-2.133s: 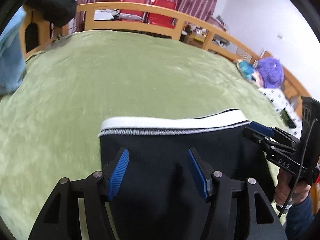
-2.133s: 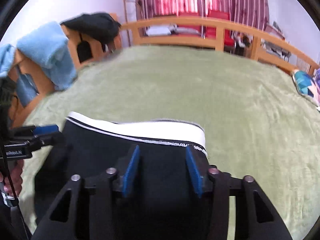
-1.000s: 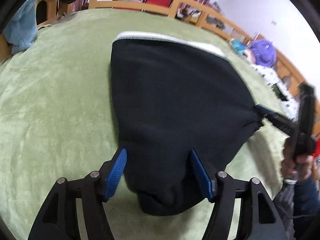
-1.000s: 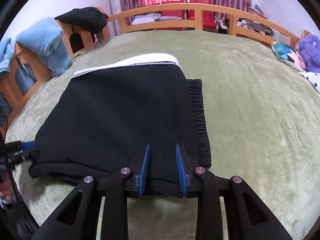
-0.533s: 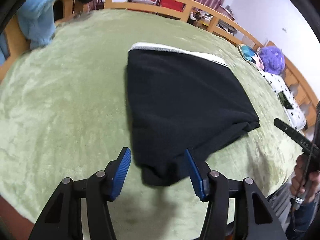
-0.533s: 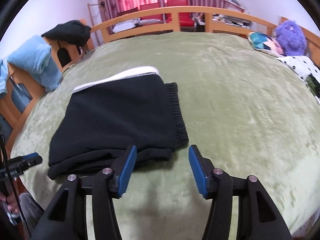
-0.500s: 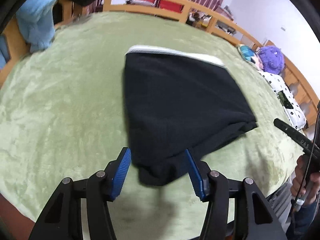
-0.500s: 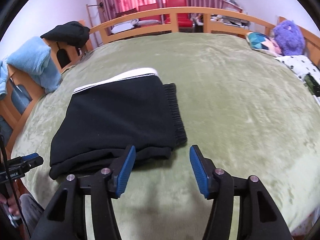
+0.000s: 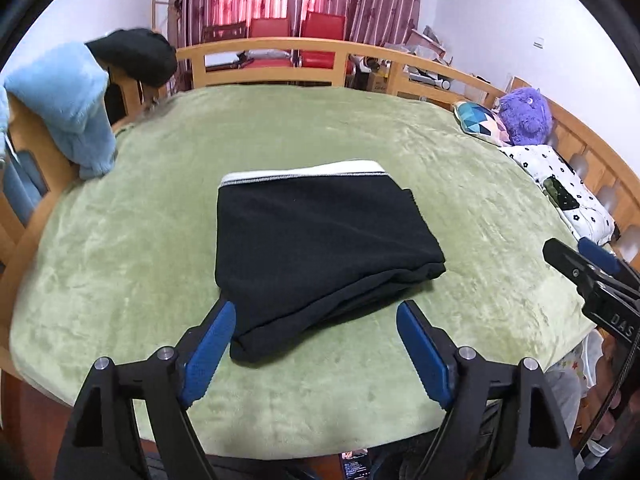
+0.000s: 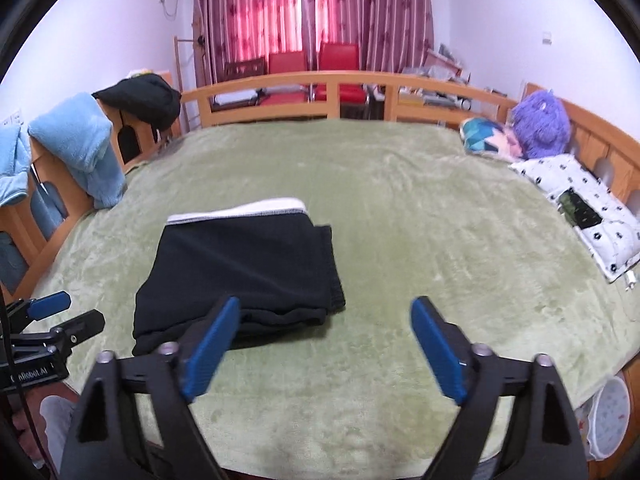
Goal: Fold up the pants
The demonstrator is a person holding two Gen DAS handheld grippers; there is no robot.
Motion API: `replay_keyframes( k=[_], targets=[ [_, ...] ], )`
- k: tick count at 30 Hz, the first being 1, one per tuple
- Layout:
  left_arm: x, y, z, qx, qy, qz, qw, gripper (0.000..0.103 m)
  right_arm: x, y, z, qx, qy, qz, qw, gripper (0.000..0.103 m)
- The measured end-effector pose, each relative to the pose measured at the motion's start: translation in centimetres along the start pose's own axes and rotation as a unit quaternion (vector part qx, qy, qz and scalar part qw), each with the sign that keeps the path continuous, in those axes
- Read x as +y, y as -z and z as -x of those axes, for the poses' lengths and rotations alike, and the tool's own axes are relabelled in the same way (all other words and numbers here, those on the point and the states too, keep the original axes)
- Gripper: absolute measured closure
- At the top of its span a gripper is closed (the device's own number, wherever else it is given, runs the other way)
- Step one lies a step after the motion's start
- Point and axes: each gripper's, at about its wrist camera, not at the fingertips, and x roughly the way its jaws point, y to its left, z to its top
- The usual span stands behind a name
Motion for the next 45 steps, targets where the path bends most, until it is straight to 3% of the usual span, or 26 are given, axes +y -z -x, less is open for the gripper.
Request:
replay_keyframes(
  k=[9,45],
  targets=[
    [-1.0,0.6,2.2,-0.008,-0.007,0.014,0.9998,0.015,-0.3,0.2,2.4,-0.009,0.006,-0.004,1.000,0.006],
    [-1.4,0.4,3.7,-0.027,-0.042,0.016,0.9986,0.014,-0.9,0.4,3.1,-0.009,0.003,-0.008,1.000,0.006]
  ],
)
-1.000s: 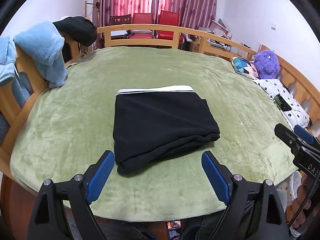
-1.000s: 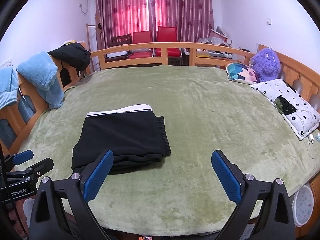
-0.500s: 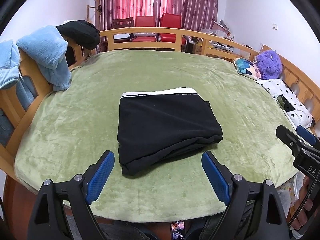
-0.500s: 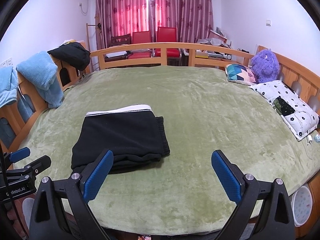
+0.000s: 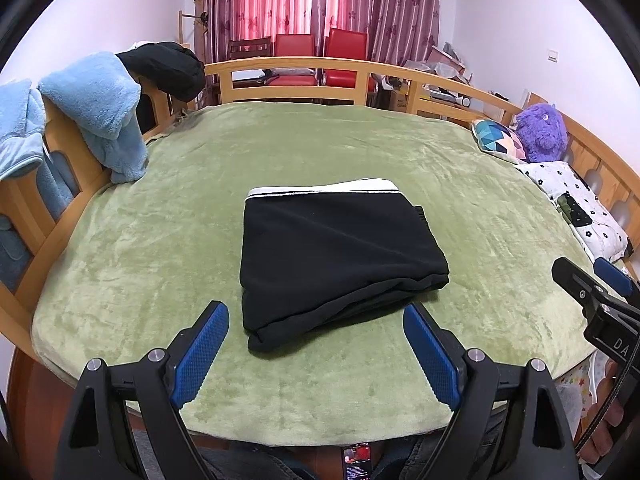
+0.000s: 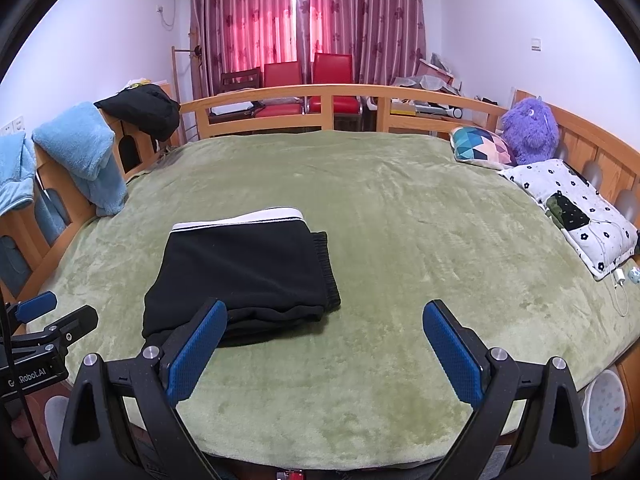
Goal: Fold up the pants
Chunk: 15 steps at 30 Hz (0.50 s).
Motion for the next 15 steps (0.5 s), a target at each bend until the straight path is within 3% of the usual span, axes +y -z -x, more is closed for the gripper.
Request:
replay_keyframes(
  k=[15],
  targets=[
    [0.19,0.12,0.08,-0.001,-0.004,0.008,1.0000,0.014,1.01,0.18,-0.08,0.000,0.002,0.001,1.000,0.006]
  ],
)
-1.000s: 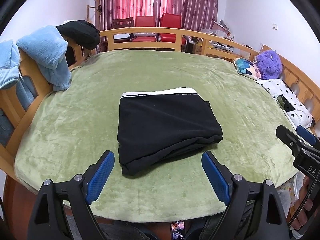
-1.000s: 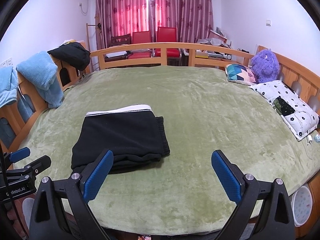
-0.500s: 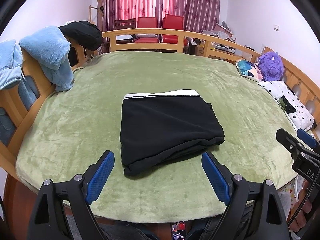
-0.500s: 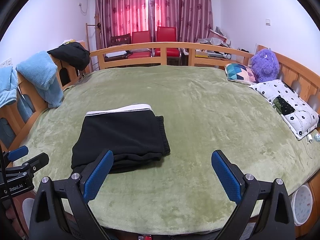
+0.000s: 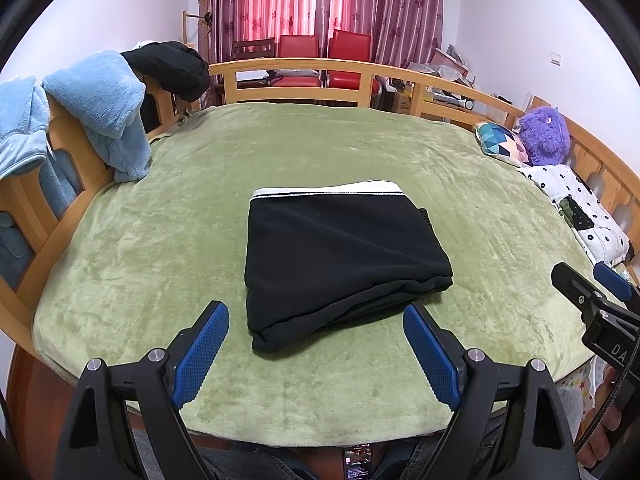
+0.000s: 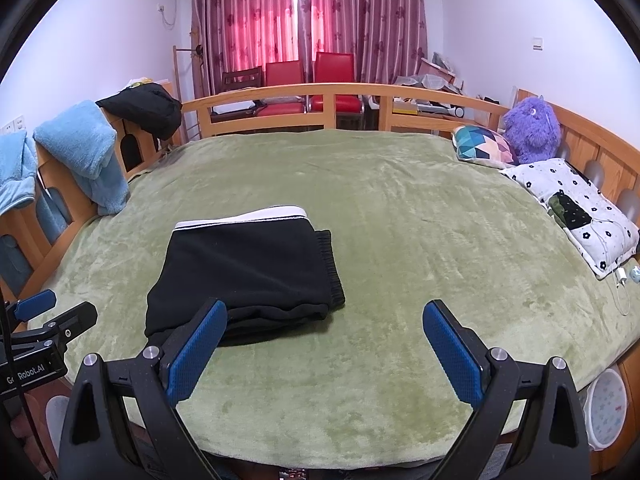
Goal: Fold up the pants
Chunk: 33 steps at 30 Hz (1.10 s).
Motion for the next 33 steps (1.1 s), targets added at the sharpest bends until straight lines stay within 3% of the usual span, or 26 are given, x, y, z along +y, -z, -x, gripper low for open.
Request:
replay_keyframes(
  k=[33],
  targets=[
    [0.6,0.0,0.1,-0.002,-0.010,0.004,0.9999,0.014,-1.7,-0.5,0.2,-0.002,-0.001,-0.001,1.000,0.006]
  ],
)
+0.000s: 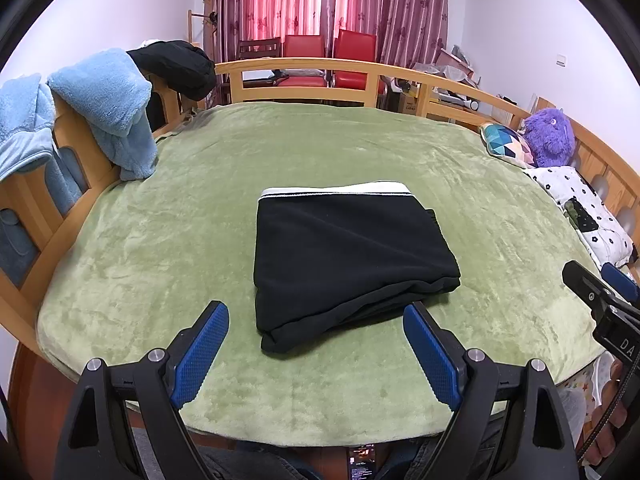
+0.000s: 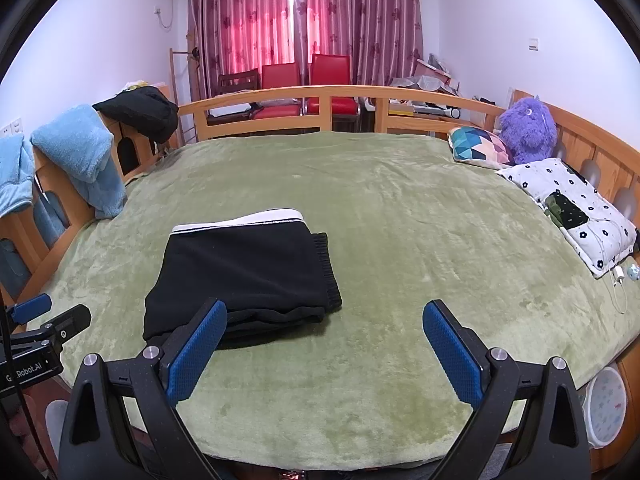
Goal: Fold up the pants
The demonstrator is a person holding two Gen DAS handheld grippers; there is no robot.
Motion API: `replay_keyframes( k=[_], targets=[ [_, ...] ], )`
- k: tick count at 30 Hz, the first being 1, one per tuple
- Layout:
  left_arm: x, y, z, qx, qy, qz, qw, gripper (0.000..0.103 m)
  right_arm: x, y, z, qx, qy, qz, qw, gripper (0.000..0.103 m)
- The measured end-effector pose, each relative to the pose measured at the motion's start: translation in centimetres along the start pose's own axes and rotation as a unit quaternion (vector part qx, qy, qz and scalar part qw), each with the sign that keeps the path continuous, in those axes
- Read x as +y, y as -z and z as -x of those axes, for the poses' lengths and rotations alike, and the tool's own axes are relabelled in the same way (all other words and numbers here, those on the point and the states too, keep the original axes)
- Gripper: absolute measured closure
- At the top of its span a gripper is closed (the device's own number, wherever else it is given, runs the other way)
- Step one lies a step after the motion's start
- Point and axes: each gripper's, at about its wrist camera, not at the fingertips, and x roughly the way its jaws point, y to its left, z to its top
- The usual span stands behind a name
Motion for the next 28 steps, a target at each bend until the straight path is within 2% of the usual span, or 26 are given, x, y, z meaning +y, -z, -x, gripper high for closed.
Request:
replay_keyframes(
  k=[28],
  targets=[
    [-0.40,-0.31,0.09,0.002,0.001,-0.001,1.0000,0.013,0.90,-0.47,-0.07,-0.002,0.000,-0.001,1.000,0.006]
  ],
)
